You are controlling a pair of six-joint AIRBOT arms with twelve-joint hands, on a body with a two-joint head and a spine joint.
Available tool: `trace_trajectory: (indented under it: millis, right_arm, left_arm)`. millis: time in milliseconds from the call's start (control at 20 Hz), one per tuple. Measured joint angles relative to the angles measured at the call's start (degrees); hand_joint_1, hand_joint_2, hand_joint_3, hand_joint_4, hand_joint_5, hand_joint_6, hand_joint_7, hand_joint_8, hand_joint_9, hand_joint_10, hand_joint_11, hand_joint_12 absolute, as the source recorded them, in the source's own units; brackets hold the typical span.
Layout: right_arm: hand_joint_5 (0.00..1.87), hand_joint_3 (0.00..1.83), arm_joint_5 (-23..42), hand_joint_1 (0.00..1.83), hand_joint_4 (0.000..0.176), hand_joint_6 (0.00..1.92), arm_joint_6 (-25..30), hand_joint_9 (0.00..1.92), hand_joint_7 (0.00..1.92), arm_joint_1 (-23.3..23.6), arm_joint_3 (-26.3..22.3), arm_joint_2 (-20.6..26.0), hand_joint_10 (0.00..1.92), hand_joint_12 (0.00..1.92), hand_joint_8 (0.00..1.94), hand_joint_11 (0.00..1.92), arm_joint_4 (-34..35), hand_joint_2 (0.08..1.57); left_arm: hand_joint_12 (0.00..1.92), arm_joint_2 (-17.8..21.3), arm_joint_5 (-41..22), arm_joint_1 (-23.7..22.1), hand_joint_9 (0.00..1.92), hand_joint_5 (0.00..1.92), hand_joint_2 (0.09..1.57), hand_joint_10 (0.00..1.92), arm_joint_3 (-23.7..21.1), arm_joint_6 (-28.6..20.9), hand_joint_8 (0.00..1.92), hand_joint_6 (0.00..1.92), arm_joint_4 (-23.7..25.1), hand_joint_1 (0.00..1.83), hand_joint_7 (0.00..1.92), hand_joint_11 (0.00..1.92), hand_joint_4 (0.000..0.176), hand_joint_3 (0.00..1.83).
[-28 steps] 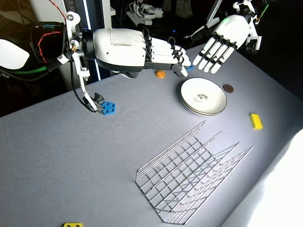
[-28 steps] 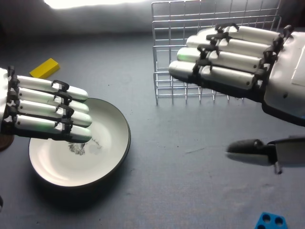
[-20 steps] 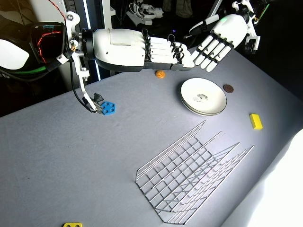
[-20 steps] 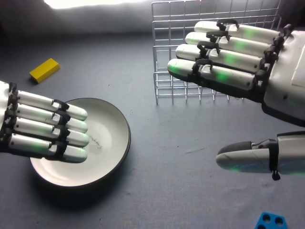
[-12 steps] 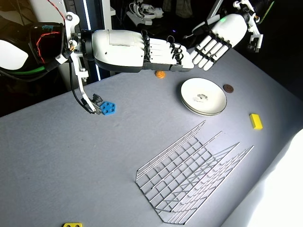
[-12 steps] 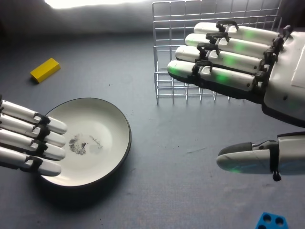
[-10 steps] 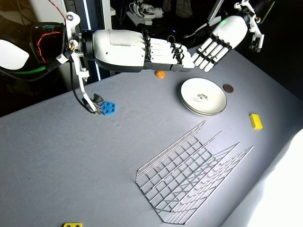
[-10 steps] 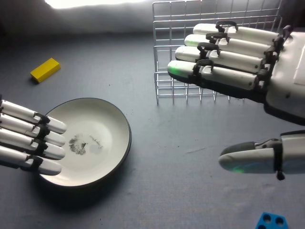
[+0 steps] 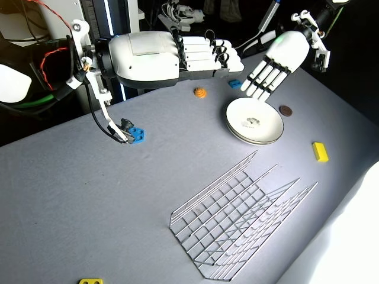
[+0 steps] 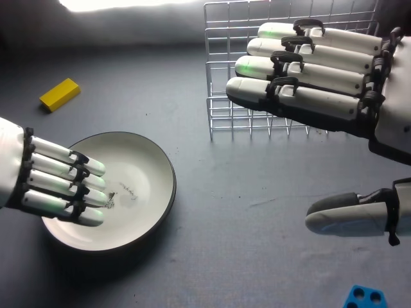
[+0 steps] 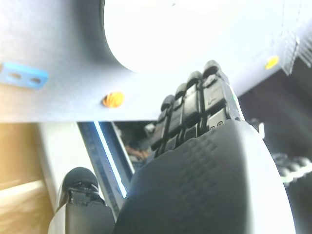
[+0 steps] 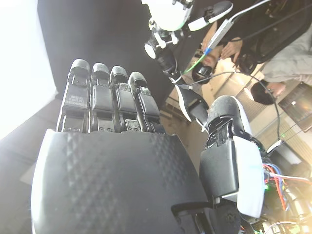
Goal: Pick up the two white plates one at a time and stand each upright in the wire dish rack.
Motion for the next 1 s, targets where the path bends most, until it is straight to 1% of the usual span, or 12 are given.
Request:
trace_trajectory:
  millis: [100,250,600,750,1000]
  right_arm:
    - [0.0,0.0,-0.1,0.0,0.0,0.0,-0.4,0.0,0.0,0.0,0.0,0.0,0.0,0.0,0.0,0.0,0.1,1.17]
    - [0.0,0.01,-0.4,0.0,0.0,0.0,-0.7,0.0,0.0,0.0,0.0,0.0,0.0,0.0,0.0,0.0,0.1,1.18]
    - [0.0,0.0,-0.4,0.0,0.0,0.0,-1.4,0.0,0.0,0.0,0.0,-0.2,0.0,0.0,0.0,0.0,0.1,1.18]
    - [0.0,0.0,-0.4,0.0,0.0,0.0,-1.8,0.0,0.0,0.0,0.0,-0.2,0.0,0.0,0.0,0.0,0.1,1.17]
    - [0.0,0.0,-0.5,0.0,0.0,0.0,-2.0,0.0,0.0,-0.1,0.0,-0.2,0.0,0.0,0.0,0.0,0.0,1.18]
  left_arm:
    - [0.0,-1.6,1.9,1.6,0.0,0.0,1.0,0.0,2.4,-0.9,0.0,0.0,-0.4,0.0,0.0,0.0,0.0,0.02]
    - [0.0,-2.7,3.6,3.1,0.0,0.0,1.0,0.0,4.7,-1.5,0.0,0.0,0.0,0.0,0.0,0.0,0.0,0.02]
    - [0.0,-3.2,3.1,3.6,0.0,0.0,1.0,0.0,5.6,-1.6,0.0,0.0,0.0,0.0,0.0,0.0,0.0,0.01]
    - [0.0,-4.0,3.1,4.2,0.0,0.0,1.0,0.0,7.3,-1.6,0.0,0.0,0.5,0.0,0.0,0.0,0.0,0.01]
    - [0.0,-4.9,3.0,5.3,0.0,0.0,0.99,0.0,9.0,-1.0,0.0,0.0,0.4,0.0,0.0,0.0,0.0,0.0]
